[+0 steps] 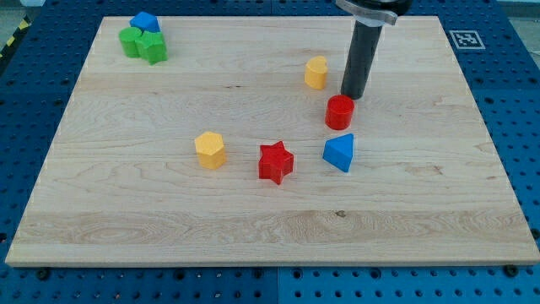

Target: Push yellow heart slightly left

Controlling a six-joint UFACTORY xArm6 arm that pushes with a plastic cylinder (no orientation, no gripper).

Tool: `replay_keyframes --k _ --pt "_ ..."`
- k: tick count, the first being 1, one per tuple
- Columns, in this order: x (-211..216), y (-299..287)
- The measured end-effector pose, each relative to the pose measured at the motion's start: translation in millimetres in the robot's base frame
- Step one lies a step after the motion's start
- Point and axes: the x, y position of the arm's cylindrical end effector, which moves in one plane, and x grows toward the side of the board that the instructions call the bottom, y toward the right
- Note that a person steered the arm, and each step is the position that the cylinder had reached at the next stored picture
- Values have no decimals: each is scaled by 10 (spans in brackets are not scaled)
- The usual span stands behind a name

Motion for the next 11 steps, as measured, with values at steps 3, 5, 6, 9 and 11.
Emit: replay_keyframes --k 3,5,6,9,11 --pt "-365 -457" --pt "-359 -555" --pt "-221 -555" --pt "-202 -723" --pt "-369 -1118"
